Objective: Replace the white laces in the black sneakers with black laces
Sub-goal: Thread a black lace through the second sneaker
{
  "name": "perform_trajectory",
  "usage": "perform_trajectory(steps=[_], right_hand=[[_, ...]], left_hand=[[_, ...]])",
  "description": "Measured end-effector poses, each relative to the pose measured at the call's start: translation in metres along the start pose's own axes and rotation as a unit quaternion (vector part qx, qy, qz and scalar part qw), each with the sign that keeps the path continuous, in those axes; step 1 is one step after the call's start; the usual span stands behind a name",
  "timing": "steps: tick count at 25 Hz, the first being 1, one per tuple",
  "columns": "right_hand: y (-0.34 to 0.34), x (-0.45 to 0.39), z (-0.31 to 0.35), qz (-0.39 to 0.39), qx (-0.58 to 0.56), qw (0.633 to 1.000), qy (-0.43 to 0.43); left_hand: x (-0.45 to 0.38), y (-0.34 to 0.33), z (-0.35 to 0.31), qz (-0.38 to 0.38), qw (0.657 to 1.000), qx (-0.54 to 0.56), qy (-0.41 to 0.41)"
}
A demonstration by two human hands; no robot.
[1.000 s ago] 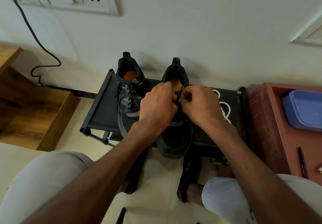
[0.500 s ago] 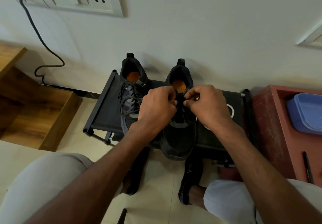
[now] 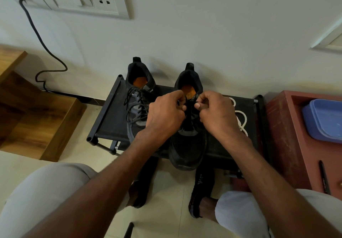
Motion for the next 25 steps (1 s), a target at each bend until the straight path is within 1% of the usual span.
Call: perform_trajectory(steps=[4, 7, 9, 11, 14, 17, 21, 25], right_hand=[[0.0001, -0.0008, 0.0002, 0.008, 0.008, 1.0, 0.005], [0.0021, -0.0024, 0.0003, 0.01, 0.01, 1.0, 0.002], [0.0035, -0.003, -0.0008, -0.003, 0.004, 1.0, 0.001], [0.0038, -0.0037, -0.0022, -0.015, -0.005, 1.0, 0.001], [0.0037, -0.0023, -0.001, -0.017, 0.024, 0.999, 0.012], [0.0047, -0.0012, 0.0004, -0.03, 0.02, 0.999, 0.02], [0.0013, 0.0001, 0.0031, -0.045, 0.023, 0.998, 0.037], [0.0001, 0.0028, 0.0071, -0.052, 0.047, 0.996, 0.054]], left_hand=[[0.0013, 0.0015, 0.0018, -0.007, 0.999, 0.034, 0.011], [-0.0018, 0.0008, 0.0033, 0.01, 1.0, 0.024, 0.014], [-0.005, 0.0022, 0.0047, 0.011, 0.999, 0.025, 0.017], [-0.0061, 0.0031, 0.0067, -0.008, 0.999, 0.03, 0.017], [-0.0013, -0.0004, 0.0053, -0.038, 0.999, 0.014, 0.0], [0.0015, -0.0033, 0.0018, -0.073, 0.997, 0.01, -0.004], [0.0005, -0.0049, -0.0016, -0.071, 0.997, 0.026, 0.005], [0.0012, -0.0038, -0.0027, -0.08, 0.997, 0.012, 0.008]])
Point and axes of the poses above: each hand's wrist, its own x-axis away from the middle knuckle, its own y-axis out of the back of the hand, z = x × y, the point moved 3 cm from there along -x, towards the middle knuckle, and after that the axes turned 4 degrees about y, right-handed, at the moved point
